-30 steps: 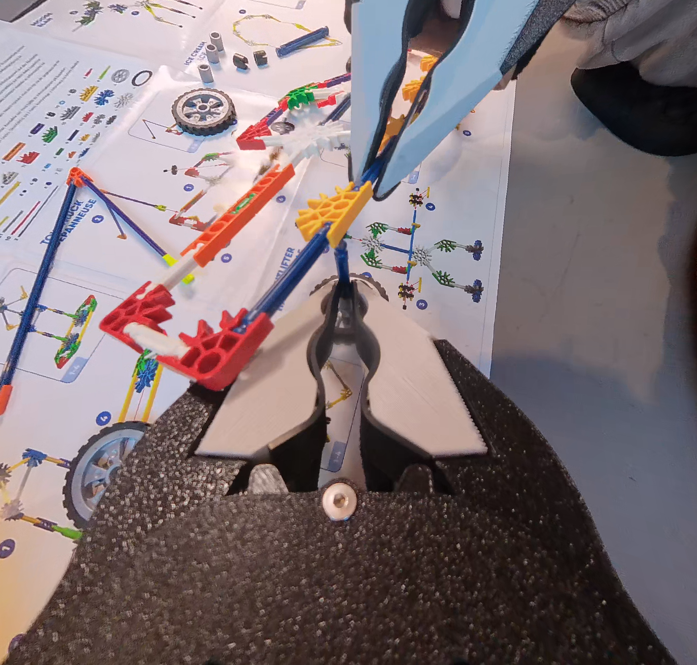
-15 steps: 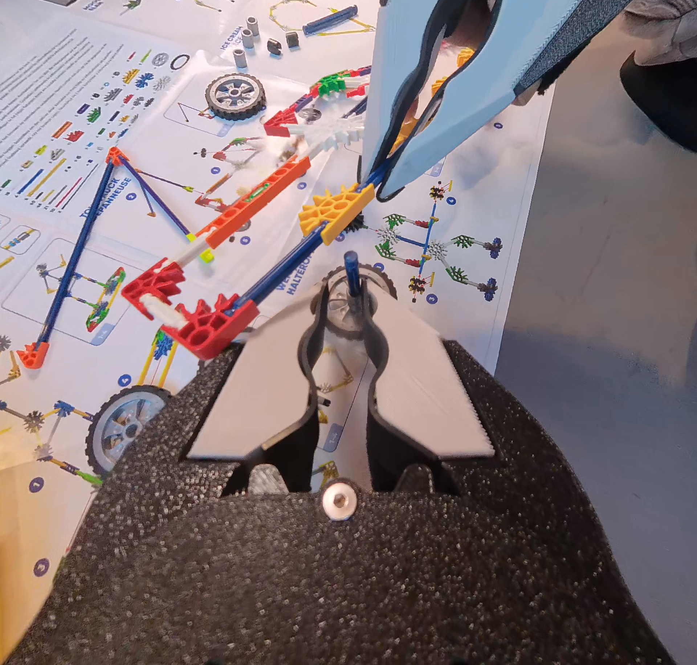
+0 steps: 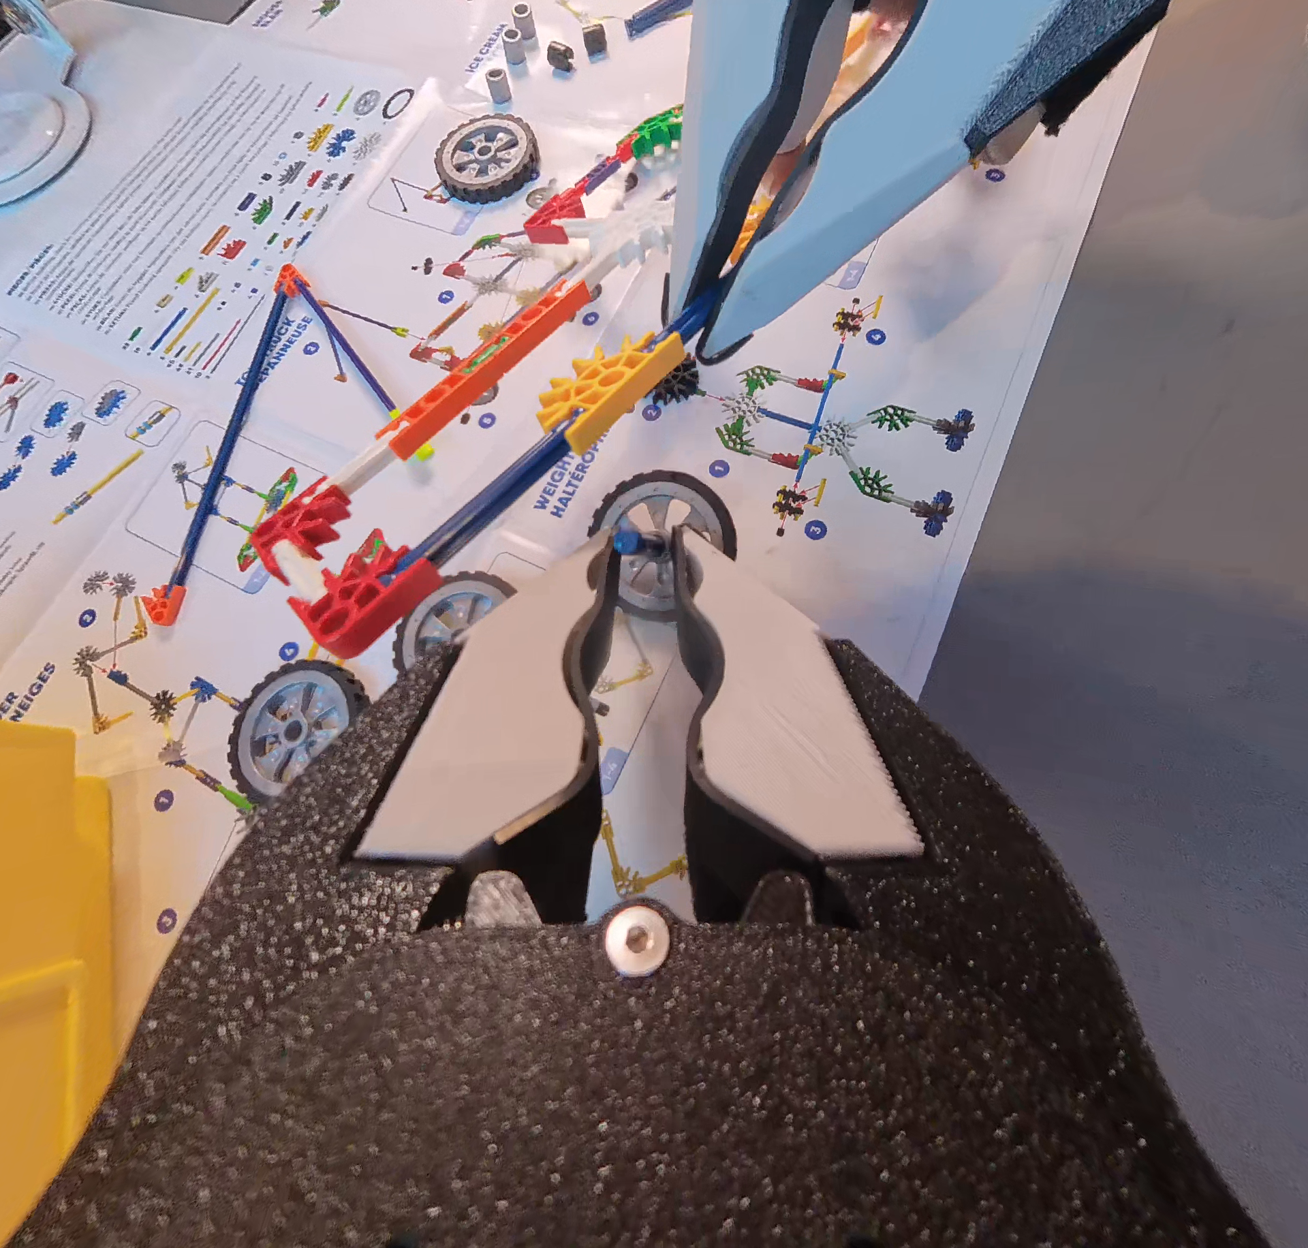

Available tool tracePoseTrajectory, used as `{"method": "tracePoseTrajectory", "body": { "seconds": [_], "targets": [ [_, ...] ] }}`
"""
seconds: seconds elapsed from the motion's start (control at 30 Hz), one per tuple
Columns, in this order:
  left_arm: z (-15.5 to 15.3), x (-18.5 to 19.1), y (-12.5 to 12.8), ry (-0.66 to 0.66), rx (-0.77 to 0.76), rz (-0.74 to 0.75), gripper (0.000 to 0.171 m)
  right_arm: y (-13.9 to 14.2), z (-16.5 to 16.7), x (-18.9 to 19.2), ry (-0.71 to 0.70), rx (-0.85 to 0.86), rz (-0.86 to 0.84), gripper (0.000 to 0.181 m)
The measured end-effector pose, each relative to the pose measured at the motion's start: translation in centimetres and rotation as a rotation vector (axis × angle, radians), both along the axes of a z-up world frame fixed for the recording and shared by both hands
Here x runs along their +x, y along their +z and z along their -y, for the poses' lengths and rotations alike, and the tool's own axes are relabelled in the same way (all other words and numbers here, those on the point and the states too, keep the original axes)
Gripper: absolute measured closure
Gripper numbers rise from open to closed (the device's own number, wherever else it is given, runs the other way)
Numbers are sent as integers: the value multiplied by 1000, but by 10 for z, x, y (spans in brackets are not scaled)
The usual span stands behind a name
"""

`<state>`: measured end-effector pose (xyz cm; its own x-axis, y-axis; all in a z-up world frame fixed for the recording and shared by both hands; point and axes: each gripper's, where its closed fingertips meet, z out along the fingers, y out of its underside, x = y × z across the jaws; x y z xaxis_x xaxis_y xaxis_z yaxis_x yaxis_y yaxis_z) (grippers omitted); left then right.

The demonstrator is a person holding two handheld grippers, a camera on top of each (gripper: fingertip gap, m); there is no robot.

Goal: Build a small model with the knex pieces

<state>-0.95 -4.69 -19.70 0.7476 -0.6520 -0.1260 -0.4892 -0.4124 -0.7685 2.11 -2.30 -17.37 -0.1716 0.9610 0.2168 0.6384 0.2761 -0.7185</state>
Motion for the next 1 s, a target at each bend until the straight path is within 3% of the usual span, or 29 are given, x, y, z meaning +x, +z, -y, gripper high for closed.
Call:
{"method": "tracePoseTrajectory", "body": {
  "seconds": [0.1, 0.43, 0.67, 1.0],
  "targets": [
    [2, -4, 1, 29, 22, -45, 160, 0, 2, 0, 3, 14, 3, 178],
    [9, -5, 6, 118, -23, 64, 163, 3, 5, 2, 4, 23, -7, 179],
    [-11, 3, 11, 256, 15, 162, 168, 4, 5, 0, -10, 35, -25, 179],
    [-26, 10, 10, 289, 38, 185, 168, 0, -4, 1, -43, 87, -27, 178]
  ]
}}
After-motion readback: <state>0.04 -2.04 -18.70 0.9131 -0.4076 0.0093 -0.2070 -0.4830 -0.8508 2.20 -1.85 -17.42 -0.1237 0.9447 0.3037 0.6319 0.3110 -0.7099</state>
